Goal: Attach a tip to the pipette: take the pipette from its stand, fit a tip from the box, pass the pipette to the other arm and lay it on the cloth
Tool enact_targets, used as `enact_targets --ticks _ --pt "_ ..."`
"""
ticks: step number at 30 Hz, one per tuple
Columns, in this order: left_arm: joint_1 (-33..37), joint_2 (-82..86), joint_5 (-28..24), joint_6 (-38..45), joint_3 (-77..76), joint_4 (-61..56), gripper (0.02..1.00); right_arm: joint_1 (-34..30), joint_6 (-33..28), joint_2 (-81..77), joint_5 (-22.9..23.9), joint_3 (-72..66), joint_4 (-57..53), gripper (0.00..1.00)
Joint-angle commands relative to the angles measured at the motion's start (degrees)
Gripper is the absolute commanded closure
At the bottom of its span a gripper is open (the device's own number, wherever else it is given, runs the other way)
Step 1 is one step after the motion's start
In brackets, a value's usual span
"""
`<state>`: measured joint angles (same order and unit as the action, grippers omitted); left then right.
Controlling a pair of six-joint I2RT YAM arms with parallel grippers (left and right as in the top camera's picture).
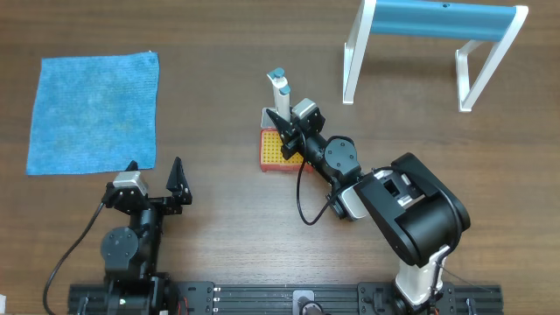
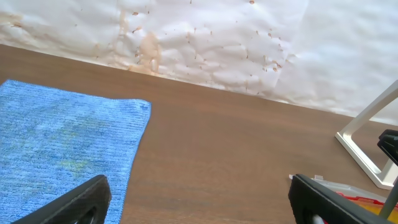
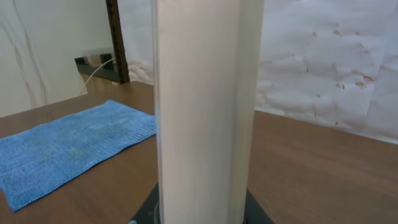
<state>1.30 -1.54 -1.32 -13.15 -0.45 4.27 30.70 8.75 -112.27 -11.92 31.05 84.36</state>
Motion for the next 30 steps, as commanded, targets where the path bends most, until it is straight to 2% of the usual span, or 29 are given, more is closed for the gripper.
enact_targets --ticks 1,3,5,30 --pt "-0.24 0.48 -0.2 0.5 0.13 0.31 0.095 0.46 -0.31 -3.1 -2.25 -0.2 -0.76 0.921" --pt "-0.24 0.48 -0.2 0.5 0.13 0.31 0.095 0.92 -5.44 -3.41 -2.25 -0.57 -0.94 0.919" --pt "-0.24 0.48 -0.2 0.5 0.13 0.31 0.095 0.9 -7.13 -3.41 -2.23 -1.05 -0.9 0.921" --pt "-0.24 0.48 -0.17 0.5 0.13 0.31 0.093 0.9 -7.15 -6.29 -2.27 -3.69 -0.46 0.921"
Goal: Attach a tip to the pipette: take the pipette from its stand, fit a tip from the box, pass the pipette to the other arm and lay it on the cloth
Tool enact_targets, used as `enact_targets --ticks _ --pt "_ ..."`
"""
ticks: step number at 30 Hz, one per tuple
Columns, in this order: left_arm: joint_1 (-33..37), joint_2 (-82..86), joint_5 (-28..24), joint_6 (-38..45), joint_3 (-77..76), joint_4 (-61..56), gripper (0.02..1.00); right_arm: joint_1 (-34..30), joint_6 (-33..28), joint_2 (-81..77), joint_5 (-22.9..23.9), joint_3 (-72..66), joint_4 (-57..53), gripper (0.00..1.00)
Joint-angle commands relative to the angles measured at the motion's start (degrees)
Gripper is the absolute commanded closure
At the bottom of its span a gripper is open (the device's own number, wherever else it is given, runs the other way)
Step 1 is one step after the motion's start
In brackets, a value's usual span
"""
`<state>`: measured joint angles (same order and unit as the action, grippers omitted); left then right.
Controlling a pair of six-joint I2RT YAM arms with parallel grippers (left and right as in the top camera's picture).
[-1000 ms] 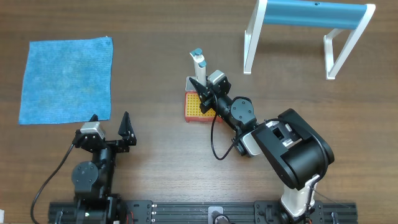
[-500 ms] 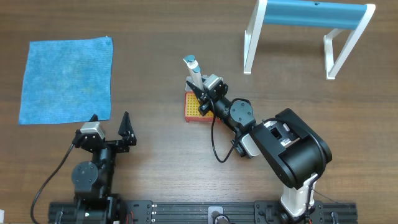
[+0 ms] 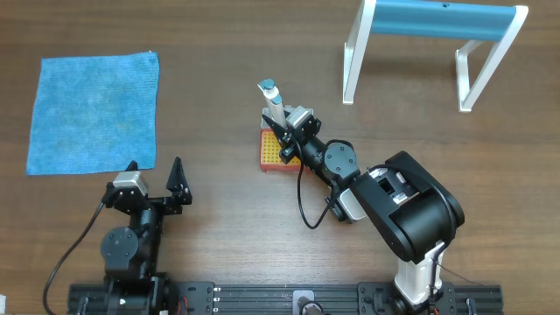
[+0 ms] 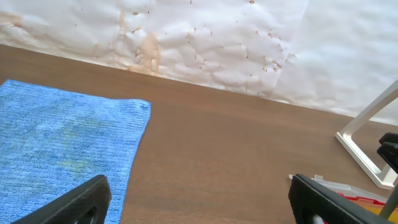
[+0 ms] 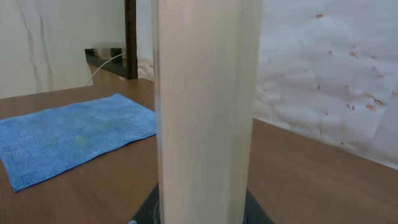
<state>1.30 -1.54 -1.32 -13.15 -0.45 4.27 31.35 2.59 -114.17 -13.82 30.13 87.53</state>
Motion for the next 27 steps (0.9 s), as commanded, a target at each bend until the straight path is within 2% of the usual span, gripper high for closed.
enact_targets --ticks 1,9,13,24,27 --pt "-0.24 0.48 -0.2 0.5 0.13 0.31 0.095 0.24 -0.98 -4.09 -0.37 -2.73 -3.65 0.919" --pt "-0.24 0.48 -0.2 0.5 0.13 0.31 0.095 0.17 -0.98 3.98 -0.37 -0.48 -4.35 0.921" --pt "-0.24 0.48 -0.2 0.5 0.13 0.31 0.095 -0.37 -0.98 9.94 -0.37 2.34 -10.99 0.921" --pt "-0.24 0.48 -0.17 0.5 0.13 0.31 0.095 -0.46 -0.96 19.02 -0.44 5.25 -17.2 0.921" --pt "-0.24 0.48 -0.2 0.5 0.13 0.31 0.095 -0.63 -0.96 23.32 -4.61 9.35 -26.6 0.919"
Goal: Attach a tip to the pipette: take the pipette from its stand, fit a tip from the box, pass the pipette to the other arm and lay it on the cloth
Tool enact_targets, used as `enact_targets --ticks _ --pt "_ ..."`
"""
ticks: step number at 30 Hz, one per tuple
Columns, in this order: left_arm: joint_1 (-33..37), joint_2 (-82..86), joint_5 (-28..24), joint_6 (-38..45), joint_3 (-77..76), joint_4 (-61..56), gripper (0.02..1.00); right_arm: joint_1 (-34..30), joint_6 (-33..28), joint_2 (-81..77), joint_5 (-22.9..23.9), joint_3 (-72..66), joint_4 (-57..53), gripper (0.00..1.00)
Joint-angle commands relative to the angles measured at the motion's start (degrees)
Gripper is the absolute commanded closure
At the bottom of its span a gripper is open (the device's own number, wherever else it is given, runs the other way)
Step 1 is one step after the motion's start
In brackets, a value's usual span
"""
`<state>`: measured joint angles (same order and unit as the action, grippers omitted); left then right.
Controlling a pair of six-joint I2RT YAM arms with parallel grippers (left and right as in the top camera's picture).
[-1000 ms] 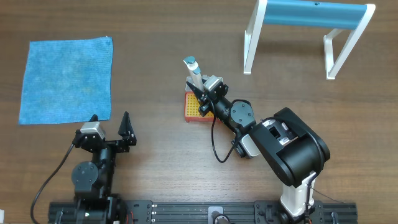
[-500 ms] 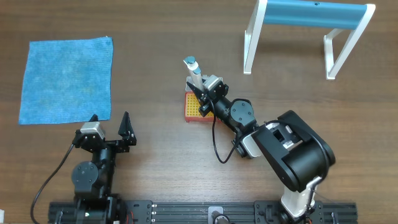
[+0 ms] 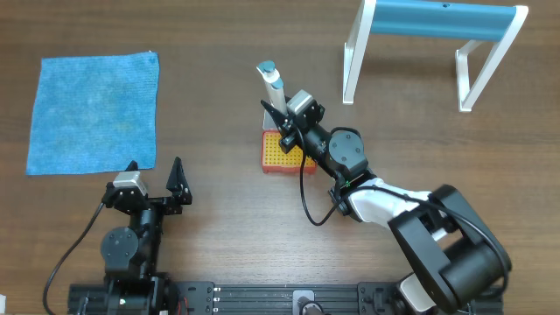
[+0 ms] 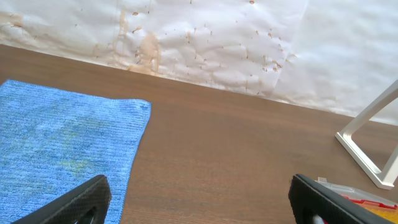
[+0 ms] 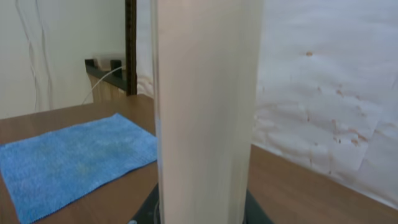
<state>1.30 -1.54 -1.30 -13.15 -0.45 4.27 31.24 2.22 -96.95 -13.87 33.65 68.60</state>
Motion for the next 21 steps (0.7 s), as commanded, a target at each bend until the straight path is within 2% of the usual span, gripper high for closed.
enact_targets --ticks 1,4,8,10,13,17,21 --pt "-0.24 0.48 -0.22 0.5 0.13 0.31 0.093 -0.72 -0.59 7.52 -6.45 7.52 -11.69 0.919" --pt "-0.24 0.48 -0.22 0.5 0.13 0.31 0.093 -1.49 -0.59 12.04 -10.82 14.75 -29.38 0.919" --pt "-0.24 0.48 -0.22 0.5 0.13 0.31 0.095 -2.27 -0.61 15.69 -10.86 25.57 -54.4 0.921" --pt "-0.24 0.48 -0.22 0.5 0.13 0.31 0.095 -2.54 -0.61 16.02 -10.84 29.92 -63.49 0.919" --pt "-0.24 0.48 -0.22 0.5 0.13 0.31 0.093 -2.56 -0.59 15.82 -10.84 31.52 -68.43 0.919" --pt "-0.24 0.48 -0.22 0.5 0.13 0.31 0.095 -2.64 2.43 15.96 -10.91 31.47 -72.43 0.921" --pt "-0.24 0.48 -0.22 0.5 0.13 0.31 0.095 -2.69 9.57 16.24 -10.88 31.47 -72.39 0.917"
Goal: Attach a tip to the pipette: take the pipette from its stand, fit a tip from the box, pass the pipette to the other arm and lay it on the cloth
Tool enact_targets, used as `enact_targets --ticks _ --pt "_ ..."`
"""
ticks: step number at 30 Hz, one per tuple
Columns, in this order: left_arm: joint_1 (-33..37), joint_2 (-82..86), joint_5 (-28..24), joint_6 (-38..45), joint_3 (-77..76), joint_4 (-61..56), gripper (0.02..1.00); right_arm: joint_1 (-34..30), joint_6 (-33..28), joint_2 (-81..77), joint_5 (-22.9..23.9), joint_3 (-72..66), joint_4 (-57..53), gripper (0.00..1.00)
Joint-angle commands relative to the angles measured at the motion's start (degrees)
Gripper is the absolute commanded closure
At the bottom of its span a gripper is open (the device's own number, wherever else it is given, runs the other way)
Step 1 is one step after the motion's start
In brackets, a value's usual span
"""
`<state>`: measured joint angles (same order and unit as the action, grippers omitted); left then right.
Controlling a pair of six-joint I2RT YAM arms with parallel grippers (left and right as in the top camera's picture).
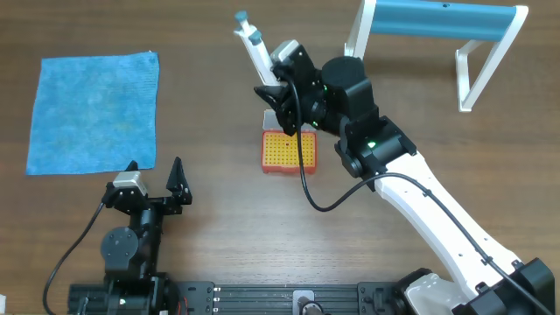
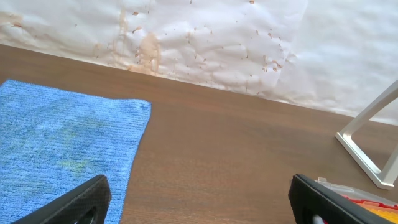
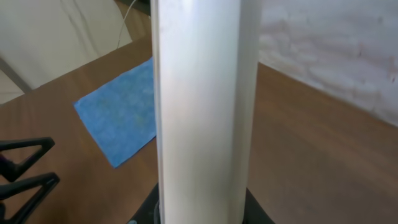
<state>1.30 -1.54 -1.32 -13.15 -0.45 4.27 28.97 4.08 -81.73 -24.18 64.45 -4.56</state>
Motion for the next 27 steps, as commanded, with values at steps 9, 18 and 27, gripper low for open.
enact_targets --ticks 9,18,27 --pt "-0.24 0.48 -0.17 0.5 0.13 0.31 0.095 -0.44 15.63 1.05 -0.59 0.68 0.85 0.919" --pt "-0.2 0.48 -0.07 0.22 0.13 -1.11 0.093 -0.44 21.33 1.05 -0.79 0.68 1.2 0.919" --pt "-0.2 0.48 -27.26 -56.22 0.13 -6.47 0.023 -0.39 26.12 1.05 -0.98 0.66 1.6 0.915"
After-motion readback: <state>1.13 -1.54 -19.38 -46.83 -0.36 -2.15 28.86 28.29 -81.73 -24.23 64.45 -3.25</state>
